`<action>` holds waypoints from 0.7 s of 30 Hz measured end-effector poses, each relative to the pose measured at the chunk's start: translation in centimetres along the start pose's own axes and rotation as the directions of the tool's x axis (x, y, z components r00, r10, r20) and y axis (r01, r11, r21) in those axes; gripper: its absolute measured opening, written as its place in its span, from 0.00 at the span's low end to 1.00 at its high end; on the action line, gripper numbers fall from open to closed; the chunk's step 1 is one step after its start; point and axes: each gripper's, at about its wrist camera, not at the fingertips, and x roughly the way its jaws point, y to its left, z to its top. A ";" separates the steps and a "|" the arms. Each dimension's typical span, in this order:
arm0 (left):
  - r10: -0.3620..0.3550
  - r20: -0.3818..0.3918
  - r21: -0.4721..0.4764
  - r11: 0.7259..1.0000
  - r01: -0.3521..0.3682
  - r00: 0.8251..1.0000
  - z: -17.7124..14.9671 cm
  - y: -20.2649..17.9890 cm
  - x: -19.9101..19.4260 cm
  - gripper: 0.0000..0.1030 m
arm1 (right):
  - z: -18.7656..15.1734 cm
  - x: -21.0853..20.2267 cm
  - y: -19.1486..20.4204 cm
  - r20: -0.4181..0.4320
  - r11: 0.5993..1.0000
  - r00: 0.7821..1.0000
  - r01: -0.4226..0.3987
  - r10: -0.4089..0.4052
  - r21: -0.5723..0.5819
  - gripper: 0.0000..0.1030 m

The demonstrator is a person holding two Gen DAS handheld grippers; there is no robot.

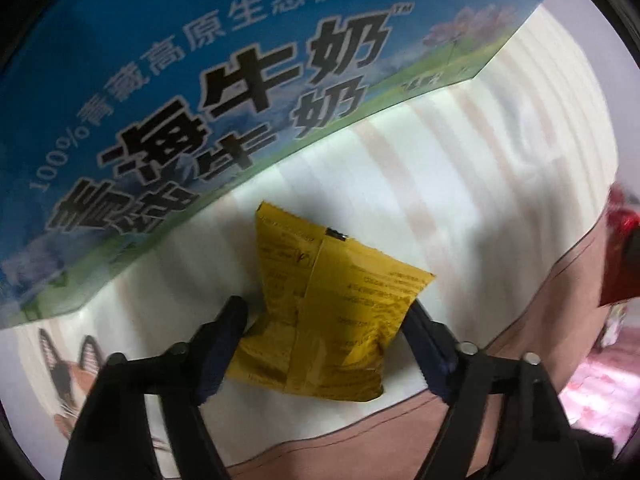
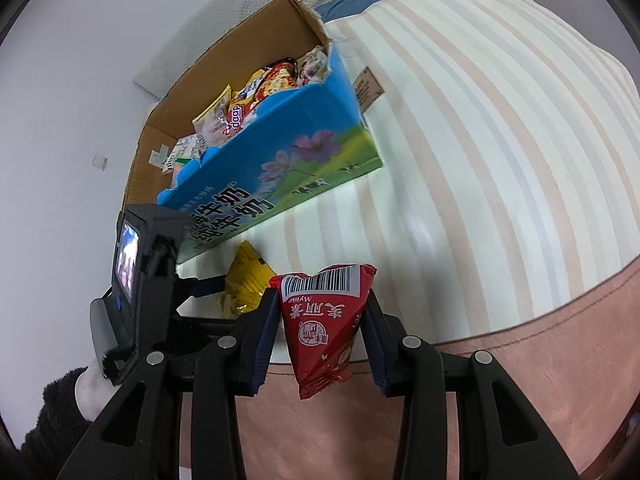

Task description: Organize snacks

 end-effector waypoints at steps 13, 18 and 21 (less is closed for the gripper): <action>-0.149 0.212 -0.200 0.961 0.192 0.966 -5.8 -1.5 -9.6 0.52 | 0.2 -3.2 0.7 0.042 0.998 0.997 -0.065 0.065 -0.003 0.41; -0.143 0.354 -0.205 0.952 0.226 0.924 -2.8 0.0 -17.7 0.52 | 4.1 -5.5 3.7 0.096 0.993 0.989 -0.103 0.109 -0.065 0.41; -0.111 0.403 -0.220 0.952 0.214 0.908 0.5 1.7 -20.5 0.52 | 7.4 -6.0 5.6 0.121 0.989 0.985 -0.108 0.120 -0.102 0.41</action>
